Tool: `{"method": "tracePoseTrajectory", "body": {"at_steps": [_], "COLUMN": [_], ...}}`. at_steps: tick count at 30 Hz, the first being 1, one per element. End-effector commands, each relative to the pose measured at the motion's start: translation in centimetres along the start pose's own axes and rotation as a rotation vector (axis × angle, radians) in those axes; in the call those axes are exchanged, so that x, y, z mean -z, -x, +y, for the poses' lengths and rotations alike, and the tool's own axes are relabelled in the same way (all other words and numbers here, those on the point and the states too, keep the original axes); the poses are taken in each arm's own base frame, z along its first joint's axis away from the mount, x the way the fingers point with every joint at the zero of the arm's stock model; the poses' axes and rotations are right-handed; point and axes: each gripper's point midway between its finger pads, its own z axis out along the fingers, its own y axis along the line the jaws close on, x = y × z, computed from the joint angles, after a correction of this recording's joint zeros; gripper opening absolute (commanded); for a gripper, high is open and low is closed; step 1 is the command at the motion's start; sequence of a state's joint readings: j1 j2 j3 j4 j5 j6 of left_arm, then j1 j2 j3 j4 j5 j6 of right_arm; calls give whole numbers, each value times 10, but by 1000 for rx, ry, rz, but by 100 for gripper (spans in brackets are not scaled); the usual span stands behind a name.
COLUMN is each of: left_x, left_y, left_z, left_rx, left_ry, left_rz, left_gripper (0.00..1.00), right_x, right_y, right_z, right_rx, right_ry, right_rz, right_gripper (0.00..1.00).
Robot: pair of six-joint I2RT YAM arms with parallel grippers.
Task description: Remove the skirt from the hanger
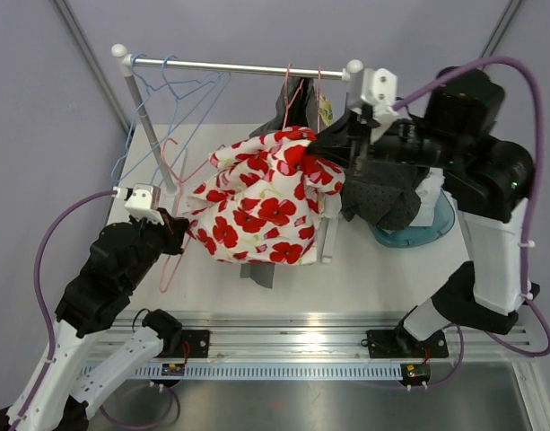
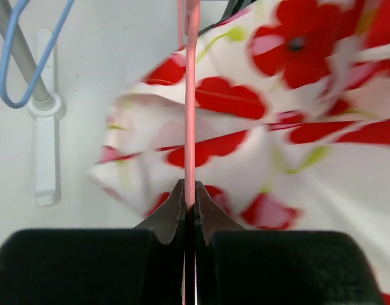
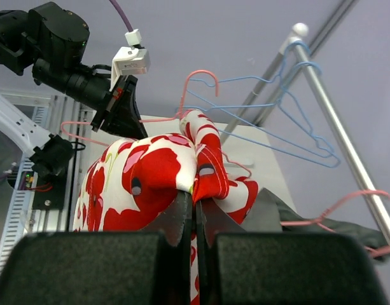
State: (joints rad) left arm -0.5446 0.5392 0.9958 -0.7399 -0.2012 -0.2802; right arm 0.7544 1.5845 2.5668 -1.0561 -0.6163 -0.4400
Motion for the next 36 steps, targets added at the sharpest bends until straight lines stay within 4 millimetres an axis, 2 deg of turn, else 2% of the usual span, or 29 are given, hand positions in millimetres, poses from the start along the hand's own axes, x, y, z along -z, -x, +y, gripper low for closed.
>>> {"method": "tracePoseTrajectory", "body": {"at_steps": [1, 5, 9, 12, 13, 15, 16, 21, 22, 24, 25, 27, 28, 30, 31, 32, 34, 36], "left_x": [-3, -2, -3, -1, 0, 2, 3, 7, 7, 7, 7, 7, 6, 7, 7, 8, 8, 7], "left_y": [20, 29, 36, 41, 43, 47, 49, 51, 51, 51, 51, 50, 51, 51, 51, 52, 53, 55], "left_z": [4, 3, -4, -10, -12, -16, -17, -20, -20, -21, -21, -22, -22, -22, -22, -22, -22, -22], "left_rx": [-10, -14, -21, -20, -22, -26, -29, -43, -45, -48, -48, -52, -52, -55, -55, -55, -60, -61], "left_ry": [32, 29, 4, -29, -40, -62, -66, -87, -89, -93, -95, -99, -101, -100, -100, -100, -99, -99], "left_rz": [-78, -97, -100, -113, -120, -128, -130, -133, -133, -132, -133, -131, -132, -131, -131, -135, -136, -137], "left_gripper": [0, 0, 0, 0, 0, 0, 0, 0, 0, 0, 0, 0, 0, 0, 0, 0, 0, 0], "right_x": [62, 91, 98, 92, 87, 83, 78, 72, 69, 65, 61, 59, 57, 59, 59, 68, 79, 96], "right_y": [43, 32, 12, -20, -39, -61, -80, -125, -141, -160, -179, -196, -211, -222, -222, -224, -208, -194], "right_z": [15, 3, 8, 5, 5, 0, 1, 0, 4, 6, 7, 3, 0, -10, -21, -38, -69, -88], "right_rx": [116, 153, 148, 116, 93, 78, 55, 37, 23, 14, -2, -10, -17, -28, -20, -10, -12, 3], "right_ry": [-41, -183, -184, -182, -172, -182, -171, -163, -145, -129, -119, -139, -154, -209, -263, -353, -516, -625], "right_rz": [-95, -17, 44, 126, 167, 222, 261, 353, 378, 410, 438, 469, 497, 523, 520, 552, 527, 521], "right_gripper": [0, 0, 0, 0, 0, 0, 0, 0, 0, 0, 0, 0, 0, 0, 0, 0, 0, 0]}}
